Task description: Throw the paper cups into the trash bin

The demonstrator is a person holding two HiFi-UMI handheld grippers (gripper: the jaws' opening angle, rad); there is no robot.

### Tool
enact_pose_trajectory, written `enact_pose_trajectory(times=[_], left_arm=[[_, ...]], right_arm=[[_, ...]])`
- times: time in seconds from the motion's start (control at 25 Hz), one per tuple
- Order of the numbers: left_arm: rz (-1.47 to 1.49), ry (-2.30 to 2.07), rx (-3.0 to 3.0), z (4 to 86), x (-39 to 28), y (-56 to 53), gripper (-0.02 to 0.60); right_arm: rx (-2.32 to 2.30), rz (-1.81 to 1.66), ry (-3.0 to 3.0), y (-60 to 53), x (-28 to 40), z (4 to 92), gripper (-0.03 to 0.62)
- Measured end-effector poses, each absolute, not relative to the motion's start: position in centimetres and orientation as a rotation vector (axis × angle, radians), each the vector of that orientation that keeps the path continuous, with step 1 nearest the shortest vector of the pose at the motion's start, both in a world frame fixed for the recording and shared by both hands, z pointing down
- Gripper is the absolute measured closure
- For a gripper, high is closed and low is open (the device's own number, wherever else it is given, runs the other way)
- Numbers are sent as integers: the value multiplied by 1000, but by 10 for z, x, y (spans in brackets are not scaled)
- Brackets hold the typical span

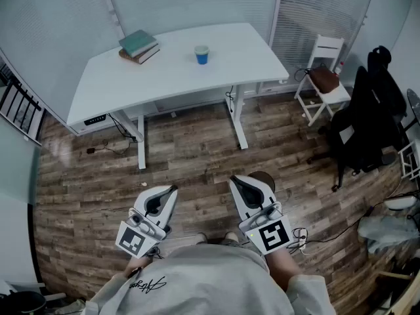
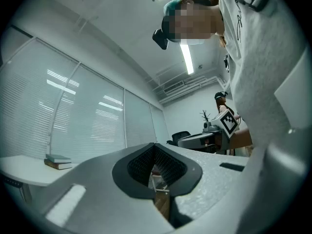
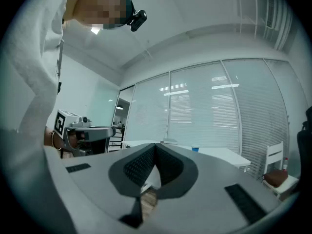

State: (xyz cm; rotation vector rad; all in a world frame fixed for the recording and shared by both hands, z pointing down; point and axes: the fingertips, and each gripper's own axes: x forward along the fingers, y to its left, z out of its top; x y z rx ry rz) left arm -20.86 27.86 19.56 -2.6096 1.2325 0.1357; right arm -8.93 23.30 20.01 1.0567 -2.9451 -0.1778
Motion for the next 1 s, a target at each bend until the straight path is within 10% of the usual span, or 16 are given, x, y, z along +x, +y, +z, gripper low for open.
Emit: enact_pose_trajectory(times=[1.0], left_arm=[[181, 1235, -2628, 199, -254, 279, 578]], right_arm=[[1153, -126, -2913, 237, -119, 211, 582]])
